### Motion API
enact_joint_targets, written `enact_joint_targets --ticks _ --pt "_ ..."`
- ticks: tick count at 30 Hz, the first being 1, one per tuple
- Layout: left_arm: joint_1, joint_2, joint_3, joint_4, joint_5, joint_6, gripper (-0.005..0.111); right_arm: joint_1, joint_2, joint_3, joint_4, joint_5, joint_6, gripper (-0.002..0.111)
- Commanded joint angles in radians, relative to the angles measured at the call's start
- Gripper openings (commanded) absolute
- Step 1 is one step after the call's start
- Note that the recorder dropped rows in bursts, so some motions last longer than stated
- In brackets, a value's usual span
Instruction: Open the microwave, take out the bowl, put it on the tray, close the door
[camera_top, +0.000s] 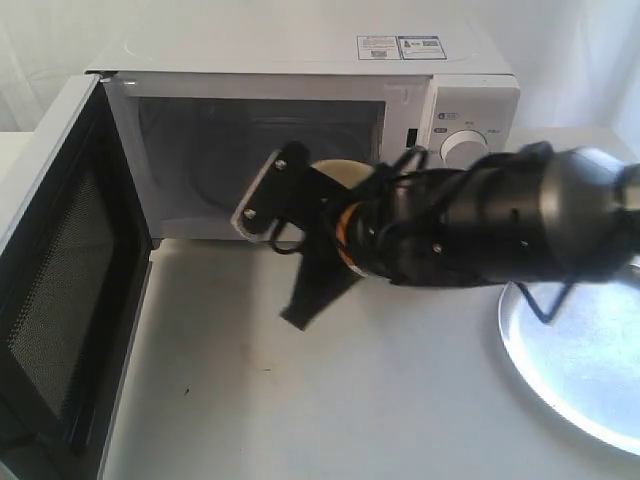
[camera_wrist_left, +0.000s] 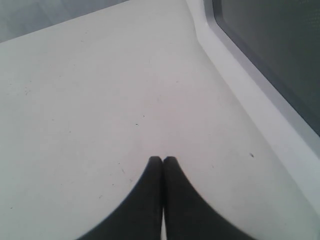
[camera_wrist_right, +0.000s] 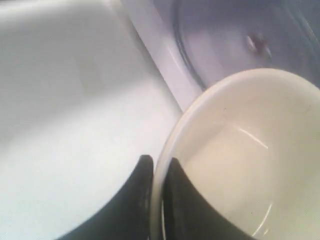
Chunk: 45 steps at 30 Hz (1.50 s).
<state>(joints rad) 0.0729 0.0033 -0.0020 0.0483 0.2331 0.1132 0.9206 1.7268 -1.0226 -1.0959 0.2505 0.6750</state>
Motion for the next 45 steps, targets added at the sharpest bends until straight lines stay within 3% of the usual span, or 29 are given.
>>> enact_joint_targets --ticks 1,5,12,20,23,30,31,35,38,42,45 --pt "-0.004 -0.003 0.002 -0.004 -0.001 -0.004 0.000 0.015 -0.131 0.187 0.051 0.302 0.018 0.000" --pt "-0.004 -0.003 0.002 -0.004 -0.001 -0.004 0.000 0.015 -0.216 0.334 0.011 0.373 0.049 0.000" --pt "-0.004 -0.003 0.002 -0.004 -0.001 -0.004 0.000 -0.038 -0.237 0.433 -0.180 0.581 0.382 0.000" --pt "-0.004 -0.003 0.002 -0.004 -0.001 -0.004 0.000 -0.049 -0.237 0.454 -0.206 0.519 0.507 0.001" --pt "-0.004 -0.003 0.002 -0.004 -0.001 -0.004 0.000 -0.049 -0.235 0.454 -0.212 0.489 0.507 0.010" --pt "-0.004 -0.003 0.002 -0.004 -0.001 -0.004 0.000 -0.049 -0.227 0.454 -0.231 0.484 0.507 0.052" --pt "-0.004 -0.003 0.002 -0.004 -0.001 -0.004 0.000 -0.049 -0.227 0.454 -0.245 0.475 0.520 0.054" --pt "-0.004 -0.003 0.002 -0.004 -0.001 -0.004 0.000 -0.045 -0.237 0.452 -0.406 0.378 0.630 0.044" --pt "-0.004 -0.003 0.002 -0.004 -0.001 -0.004 0.000 -0.025 -0.264 0.420 -0.617 0.202 0.836 0.026" --pt "-0.004 -0.003 0.002 -0.004 -0.001 -0.004 0.000 0.022 -0.285 0.304 -0.648 -0.098 0.922 0.000" --pt "-0.004 -0.003 0.002 -0.004 -0.001 -0.004 0.000 0.082 -0.283 0.171 -0.648 -0.215 0.921 0.000"
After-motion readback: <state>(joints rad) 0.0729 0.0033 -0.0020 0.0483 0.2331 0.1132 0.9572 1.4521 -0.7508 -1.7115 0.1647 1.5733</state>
